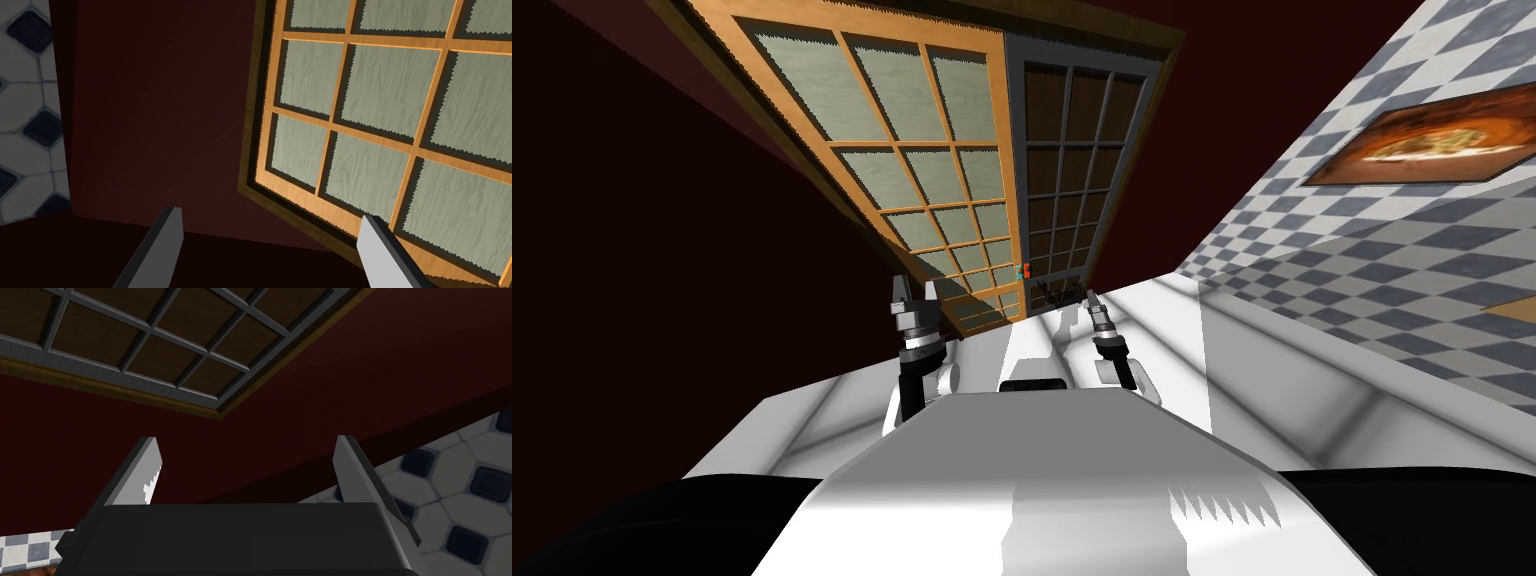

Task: Pull the door open

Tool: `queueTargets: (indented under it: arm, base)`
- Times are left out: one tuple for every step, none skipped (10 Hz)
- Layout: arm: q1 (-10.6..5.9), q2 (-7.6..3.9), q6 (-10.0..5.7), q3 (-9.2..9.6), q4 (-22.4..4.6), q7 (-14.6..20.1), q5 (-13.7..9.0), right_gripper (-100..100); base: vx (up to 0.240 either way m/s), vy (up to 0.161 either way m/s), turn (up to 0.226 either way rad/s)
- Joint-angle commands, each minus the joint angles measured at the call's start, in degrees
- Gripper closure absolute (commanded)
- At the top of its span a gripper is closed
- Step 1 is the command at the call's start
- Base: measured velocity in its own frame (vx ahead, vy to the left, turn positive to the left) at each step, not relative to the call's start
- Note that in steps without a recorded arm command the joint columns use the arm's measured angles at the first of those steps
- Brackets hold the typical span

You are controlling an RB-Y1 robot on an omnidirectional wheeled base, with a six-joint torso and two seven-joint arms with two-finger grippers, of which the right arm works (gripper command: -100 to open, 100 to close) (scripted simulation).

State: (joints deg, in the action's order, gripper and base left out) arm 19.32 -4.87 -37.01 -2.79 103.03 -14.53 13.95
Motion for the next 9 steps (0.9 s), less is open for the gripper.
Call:
queueTargets:
  arm:
    - [-0.88,-0.03,-0.61,-0.39,-2.6,-2.2,0.9,-100]
    - [-1.27,-0.14,-0.87,-0.65,-3.9,-3.4,1.4,-100]
    - [-1.66,-0.24,-1.13,-0.91,-5.2,-4.7,1.9,-100]
    - [-2.05,-0.34,-1.38,-1.18,-6.5,-5.9,2.4,-100]
    - [-2.44,-0.44,-1.64,-1.44,-7.8,-7.1,2.9,-100]
    - [-2.84,-0.5,-1.9,-1.71,-9.1,-8.3,3.4,-100]
    - [-3.24,-0.53,-2.18,-1.97,-10.5,-9.6,3.9,-100]
    - [-3.64,-0.57,-2.45,-2.24,-11.8,-10.9,4.4,-100]
    - [-4.04,-0.6,-2.72,-2.51,-13.2,-12.1,5.0,-100]
  base:
    - [0.098,0.028,0.019]
    - [0.097,0.036,0.02]
    - [0.089,0.033,0.017]
    - [0.097,0.026,0.022]
    - [0.115,0.024,0.022]
    - [0.108,0.037,0.023]
    - [0.105,0.033,0.019]
    - [0.089,0.032,0.019]
    - [0.084,0.029,0.021]
